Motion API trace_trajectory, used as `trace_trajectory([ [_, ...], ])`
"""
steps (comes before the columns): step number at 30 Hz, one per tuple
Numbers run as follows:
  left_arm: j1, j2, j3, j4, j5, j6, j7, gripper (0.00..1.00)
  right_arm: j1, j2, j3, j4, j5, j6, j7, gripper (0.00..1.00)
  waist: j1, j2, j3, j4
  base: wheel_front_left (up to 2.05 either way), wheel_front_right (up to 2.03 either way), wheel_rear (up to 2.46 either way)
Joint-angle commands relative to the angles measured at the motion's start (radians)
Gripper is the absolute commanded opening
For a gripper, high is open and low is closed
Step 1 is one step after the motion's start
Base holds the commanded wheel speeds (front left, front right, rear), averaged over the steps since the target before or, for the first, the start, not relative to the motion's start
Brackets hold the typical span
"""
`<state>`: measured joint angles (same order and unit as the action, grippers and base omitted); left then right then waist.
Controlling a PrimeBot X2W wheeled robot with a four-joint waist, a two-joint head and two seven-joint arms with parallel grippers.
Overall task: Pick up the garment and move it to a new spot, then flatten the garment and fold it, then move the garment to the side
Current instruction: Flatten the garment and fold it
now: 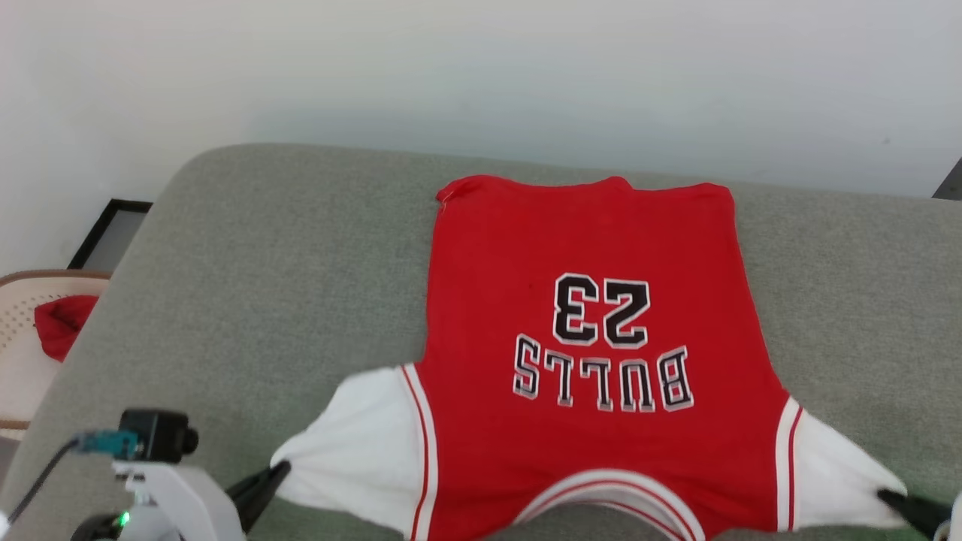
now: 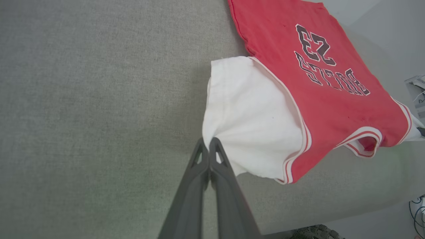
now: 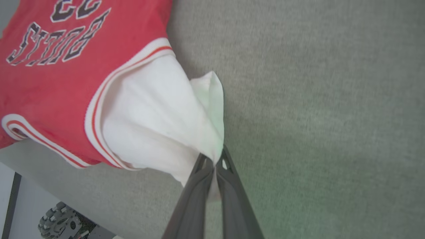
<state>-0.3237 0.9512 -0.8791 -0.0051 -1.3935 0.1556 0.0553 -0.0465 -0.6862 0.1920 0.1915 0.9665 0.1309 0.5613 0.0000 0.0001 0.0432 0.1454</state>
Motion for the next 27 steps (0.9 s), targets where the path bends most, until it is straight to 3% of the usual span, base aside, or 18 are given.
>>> trace_trajectory([
  [1, 0.019, 0.011, 0.003, -0.013, -0.01, 0.012, -0.013, 0.0, 0.029, 0.004, -0.02, -0.019, -0.007, 0.0, 0.012, 0.0, 0.0, -0.0001, 0.003, 0.002, 0.0, 0.0, 0.0],
  [12, 0.124, 0.039, -0.007, -0.074, -0.038, 0.063, -0.049, 0.0, 0.222, 0.078, -0.167, -0.183, -0.078, 0.0, 0.174, 0.0, 0.0, -0.0001, 0.03, 0.012, 0.0, 0.0, 0.0],
  [26, 0.102, 0.023, -0.017, -0.061, -0.016, 0.066, -0.043, 0.0, 0.212, 0.152, -0.236, -0.295, -0.167, 0.0, 0.299, 0.01, 0.0, -0.0001, 0.06, 0.011, 0.0, 0.0, 0.0],
  [27, 0.098, 0.021, -0.014, -0.059, -0.011, 0.067, -0.046, 0.0, 0.208, 0.153, -0.233, -0.301, -0.177, 0.0, 0.302, 0.22, 0.0, -0.0001, 0.064, 0.01, 0.0, 0.0, 0.0],
])
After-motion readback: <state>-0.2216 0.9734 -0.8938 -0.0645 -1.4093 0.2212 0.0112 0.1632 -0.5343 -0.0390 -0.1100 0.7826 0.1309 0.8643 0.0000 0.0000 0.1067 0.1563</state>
